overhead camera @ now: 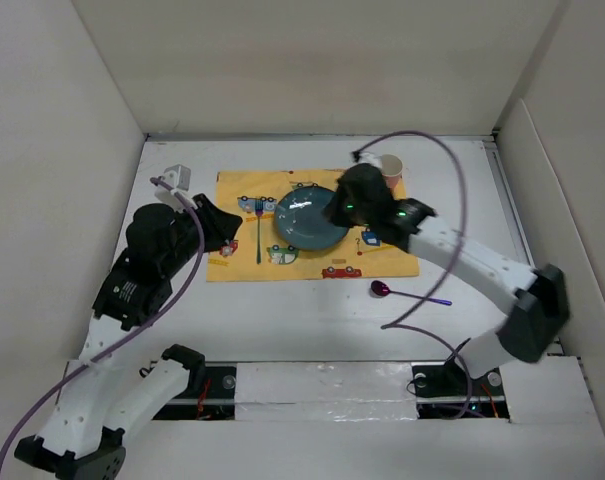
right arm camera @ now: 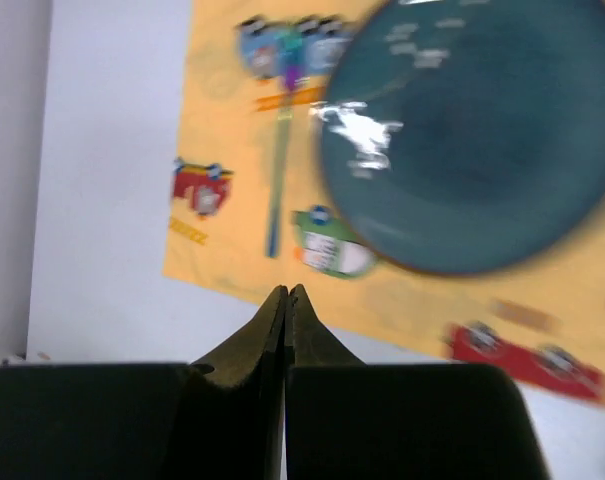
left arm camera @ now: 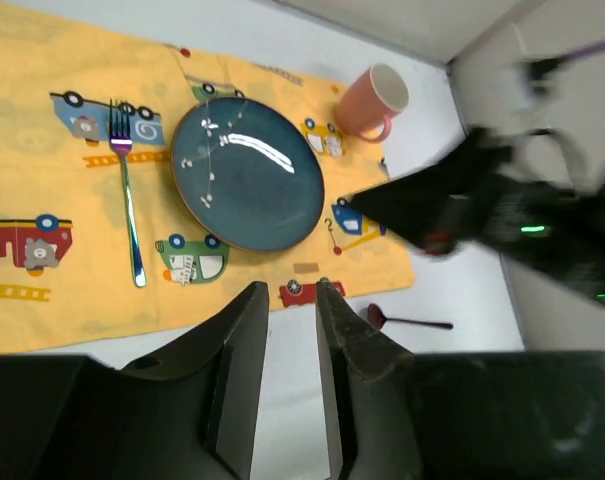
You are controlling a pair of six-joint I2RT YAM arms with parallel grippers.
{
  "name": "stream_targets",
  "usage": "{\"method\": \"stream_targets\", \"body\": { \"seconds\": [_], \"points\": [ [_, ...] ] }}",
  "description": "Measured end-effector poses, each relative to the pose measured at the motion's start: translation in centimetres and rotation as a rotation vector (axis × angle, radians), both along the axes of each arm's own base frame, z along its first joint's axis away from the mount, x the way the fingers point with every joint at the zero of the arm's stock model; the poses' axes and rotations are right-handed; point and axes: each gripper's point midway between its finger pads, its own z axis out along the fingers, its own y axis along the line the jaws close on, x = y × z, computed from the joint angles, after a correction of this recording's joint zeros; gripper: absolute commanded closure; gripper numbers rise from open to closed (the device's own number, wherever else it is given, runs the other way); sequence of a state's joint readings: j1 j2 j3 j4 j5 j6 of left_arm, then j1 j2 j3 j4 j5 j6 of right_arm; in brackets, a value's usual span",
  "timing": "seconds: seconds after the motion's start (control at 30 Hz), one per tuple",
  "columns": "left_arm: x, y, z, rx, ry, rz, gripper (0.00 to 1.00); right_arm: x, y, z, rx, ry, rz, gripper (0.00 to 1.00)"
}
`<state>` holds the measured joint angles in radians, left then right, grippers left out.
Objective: Set the dinner table for one person
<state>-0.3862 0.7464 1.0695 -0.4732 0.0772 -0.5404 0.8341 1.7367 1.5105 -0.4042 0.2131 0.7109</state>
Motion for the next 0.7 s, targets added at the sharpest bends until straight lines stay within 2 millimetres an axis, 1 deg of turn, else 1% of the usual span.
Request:
{"method": "stream_targets", "body": {
  "seconds": [0.03, 0.07, 0.1, 0.13, 0.17, 0.23, 0.27, 0.3, 0.37, 0.43, 0.47, 0.5, 0.53, 0.57, 0.6, 0.63, 0.7],
  "points": [
    [0.2, -0.3, -0.5, 0.008, 0.012, -0.015, 0.87, -0.7, -4.8, 1.6, 0.021, -0.014, -0.062, 1.00],
    [0.5, -0.9, -1.3, 0.020, 0.031, -0.044, 0.89, -0.5, -8.4, 2.3, 0.054, -0.029, -0.126, 1.00],
    [0.8, -1.4, -2.0, 0.027, 0.048, -0.071, 0.91, -0.4, -12.1, 2.4, 0.073, -0.039, -0.207, 1.00],
    [1.2, -2.0, -2.7, 0.035, 0.064, -0.097, 0.93, -0.5, -15.9, 1.8, 0.074, -0.034, -0.290, 1.00],
    [1.6, -2.6, -3.6, 0.040, 0.080, -0.124, 0.94, -0.5, -19.7, 0.8, 0.066, -0.020, -0.382, 1.00],
    [2.3, -3.6, -5.9, 0.054, 0.126, -0.170, 0.98, -1.0, -25.8, -0.9, 0.048, 0.017, -0.536, 1.00],
    [2.6, -4.1, -7.6, 0.067, 0.166, -0.190, 0.99, -1.5, -27.8, -1.4, 0.043, 0.035, -0.590, 1.00],
    [2.7, -4.5, -9.3, 0.083, 0.207, -0.208, 1.00, -1.9, -29.2, -1.4, 0.046, 0.045, -0.625, 1.00],
    [2.5, -6.0, -12.2, 0.139, 0.281, -0.249, 1.00, -1.8, -30.8, -0.2, 0.071, 0.032, -0.660, 1.00],
    [1.5, -8.9, -14.2, 0.209, 0.311, -0.325, 0.95, -1.5, -31.7, 1.4, 0.093, 0.012, -0.673, 0.99],
    [0.5, -10.8, -15.1, 0.251, 0.321, -0.372, 0.85, -1.2, -31.9, 2.3, 0.103, 0.000, -0.675, 0.98],
    [-0.6, -12.9, -15.9, 0.284, 0.328, -0.433, 0.78, -1.0, -32.1, 3.1, 0.113, -0.013, -0.674, 0.96],
    [-1.6, -15.0, -16.5, 0.296, 0.330, -0.483, 0.66, -0.8, -32.1, 3.9, 0.123, -0.027, -0.670, 0.95],
    [-2.5, -17.0, -17.2, 0.291, 0.333, -0.535, 0.61, -0.7, -32.1, 4.5, 0.132, -0.039, -0.665, 0.94],
    [-3.3, -18.4, -17.9, 0.284, 0.347, -0.575, 0.56, -0.7, -32.1, 4.9, 0.138, -0.047, -0.658, 0.92],
    [-3.8, -19.5, -18.8, 0.271, 0.367, -0.593, 0.52, -0.8, -32.0, 5.1, 0.142, -0.049, -0.650, 0.91],
    [-4.2, -20.7, -20.2, 0.265, 0.395, -0.604, 0.52, -1.2, -31.7, 5.0, 0.145, -0.044, -0.630, 0.89]
  ]
}}
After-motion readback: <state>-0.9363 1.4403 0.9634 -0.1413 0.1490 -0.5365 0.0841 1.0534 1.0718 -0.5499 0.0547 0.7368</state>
